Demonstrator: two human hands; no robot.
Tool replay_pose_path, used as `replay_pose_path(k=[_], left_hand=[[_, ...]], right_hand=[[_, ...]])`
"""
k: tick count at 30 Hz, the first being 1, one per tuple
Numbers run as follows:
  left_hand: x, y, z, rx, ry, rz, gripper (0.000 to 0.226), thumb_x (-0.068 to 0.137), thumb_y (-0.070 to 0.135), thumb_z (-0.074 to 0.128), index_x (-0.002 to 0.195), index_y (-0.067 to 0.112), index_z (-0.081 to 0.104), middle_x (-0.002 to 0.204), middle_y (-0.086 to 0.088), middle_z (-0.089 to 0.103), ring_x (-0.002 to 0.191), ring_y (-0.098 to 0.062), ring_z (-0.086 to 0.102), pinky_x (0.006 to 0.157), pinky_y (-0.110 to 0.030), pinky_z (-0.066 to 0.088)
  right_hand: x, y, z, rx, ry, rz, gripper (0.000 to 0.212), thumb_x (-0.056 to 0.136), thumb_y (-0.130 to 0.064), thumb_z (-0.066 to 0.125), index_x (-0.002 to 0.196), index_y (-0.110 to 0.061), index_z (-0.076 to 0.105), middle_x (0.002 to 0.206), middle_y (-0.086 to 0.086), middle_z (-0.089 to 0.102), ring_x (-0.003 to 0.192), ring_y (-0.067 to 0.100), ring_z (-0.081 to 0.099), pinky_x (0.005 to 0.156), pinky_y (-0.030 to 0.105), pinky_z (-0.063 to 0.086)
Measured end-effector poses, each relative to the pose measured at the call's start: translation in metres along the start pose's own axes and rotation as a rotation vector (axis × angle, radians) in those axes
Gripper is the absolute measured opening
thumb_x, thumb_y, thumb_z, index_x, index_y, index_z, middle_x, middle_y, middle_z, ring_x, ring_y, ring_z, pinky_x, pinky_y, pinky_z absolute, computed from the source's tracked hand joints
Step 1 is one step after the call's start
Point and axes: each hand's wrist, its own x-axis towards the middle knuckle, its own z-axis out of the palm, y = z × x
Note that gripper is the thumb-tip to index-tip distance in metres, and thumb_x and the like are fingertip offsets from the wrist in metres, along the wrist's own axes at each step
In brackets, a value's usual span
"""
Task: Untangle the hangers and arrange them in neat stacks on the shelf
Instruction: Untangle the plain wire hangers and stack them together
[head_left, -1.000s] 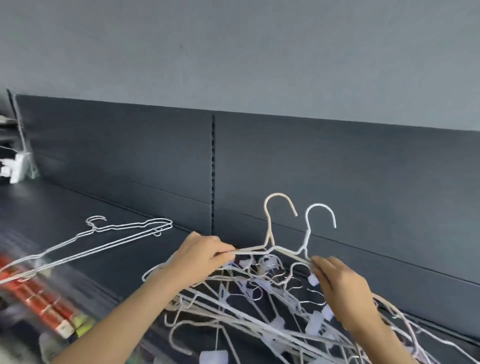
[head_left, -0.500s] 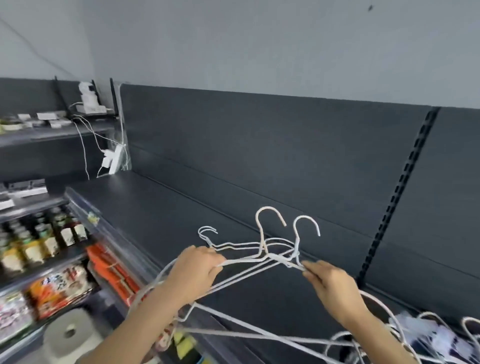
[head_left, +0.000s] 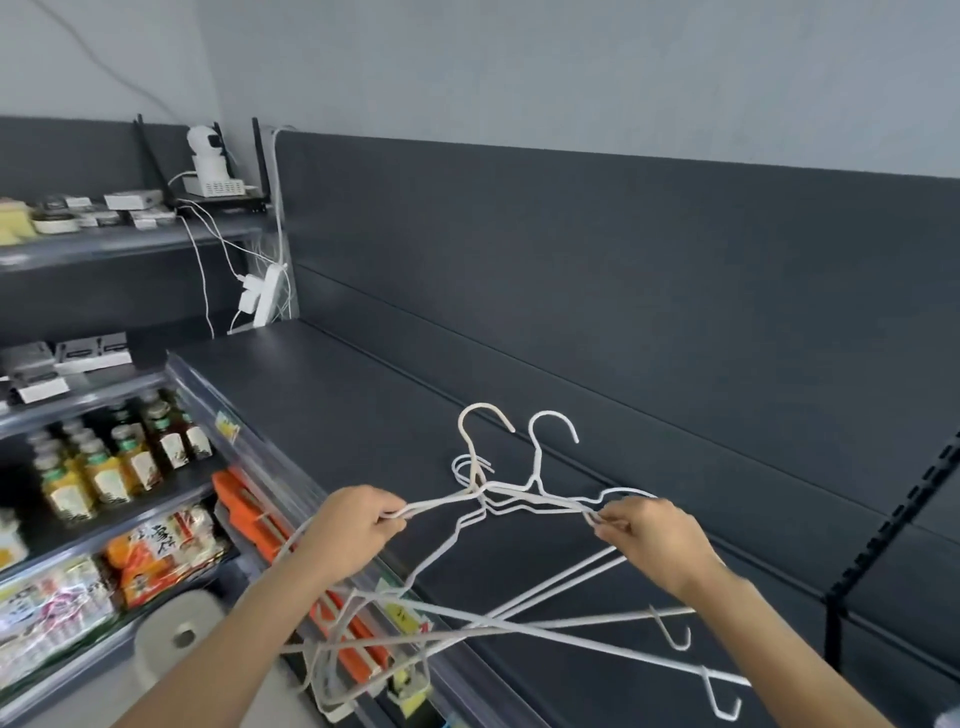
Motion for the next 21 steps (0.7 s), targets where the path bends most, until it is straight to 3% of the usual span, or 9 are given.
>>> replay_pose_path(k=[4, 8, 13, 16, 19, 21], left_hand=[[0.013, -0.012, -0.005, -0.075, -0.07, -0.028, 0.013, 0.084, 0.018, 0.061, 0.078, 0.022, 0.072, 0.082, -0.013, 0.071, 0.075, -0.028, 0.065, 0.076, -0.044, 0.051], [0.022, -0.023, -0.012, -0.076, -0.078, -0.045, 0.026, 0.084, 0.019, 0.063, 0.07, 0.041, 0.062, 0.08, -0.006, 0.071, 0.077, -0.027, 0.066, 0.072, -0.039, 0.052], [0.029, -0.03, -0.009, -0.075, -0.065, -0.065, 0.018, 0.086, 0.021, 0.061, 0.073, 0.032, 0.065, 0.078, -0.008, 0.07, 0.067, -0.024, 0.062, 0.06, -0.034, 0.047], [0.031, -0.025, 0.008, -0.079, -0.082, -0.09, 0.016, 0.086, 0.021, 0.059, 0.071, 0.024, 0.067, 0.073, -0.009, 0.068, 0.065, -0.026, 0.062, 0.06, -0.035, 0.047], [0.03, -0.01, 0.028, -0.05, -0.11, -0.116, 0.02, 0.086, 0.021, 0.058, 0.067, 0.021, 0.063, 0.062, -0.001, 0.059, 0.056, -0.017, 0.052, 0.055, -0.026, 0.04], [0.03, -0.003, 0.037, -0.036, -0.14, -0.128, 0.03, 0.086, 0.022, 0.058, 0.056, 0.019, 0.054, 0.053, 0.003, 0.049, 0.052, -0.015, 0.046, 0.05, -0.024, 0.034]], right_hand=[[0.013, -0.007, -0.002, -0.032, -0.003, -0.014, 0.021, 0.091, -0.036, 0.047, 0.09, -0.023, 0.063, 0.091, -0.004, 0.068, 0.079, 0.016, 0.055, 0.075, 0.031, 0.043], [0.023, -0.017, 0.002, -0.028, 0.033, -0.043, 0.02, 0.093, -0.034, 0.047, 0.096, -0.023, 0.063, 0.096, -0.006, 0.067, 0.093, 0.019, 0.059, 0.075, 0.029, 0.041], [0.044, -0.018, 0.021, -0.003, 0.169, -0.063, 0.021, 0.092, -0.031, 0.049, 0.097, -0.023, 0.067, 0.085, -0.006, 0.056, 0.097, 0.02, 0.057, 0.082, 0.028, 0.031], [0.061, -0.011, 0.028, -0.056, 0.22, 0.01, 0.022, 0.091, -0.032, 0.049, 0.094, -0.025, 0.07, 0.097, -0.002, 0.063, 0.102, 0.019, 0.052, 0.092, 0.031, 0.025], [0.082, -0.002, 0.033, -0.124, 0.204, 0.092, 0.021, 0.091, -0.032, 0.051, 0.097, -0.026, 0.07, 0.106, 0.0, 0.062, 0.108, 0.021, 0.051, 0.102, 0.034, 0.022], [0.093, 0.002, 0.038, -0.144, 0.135, 0.136, 0.021, 0.09, -0.031, 0.051, 0.095, -0.025, 0.071, 0.106, 0.001, 0.061, 0.108, 0.022, 0.051, 0.1, 0.035, 0.027]])
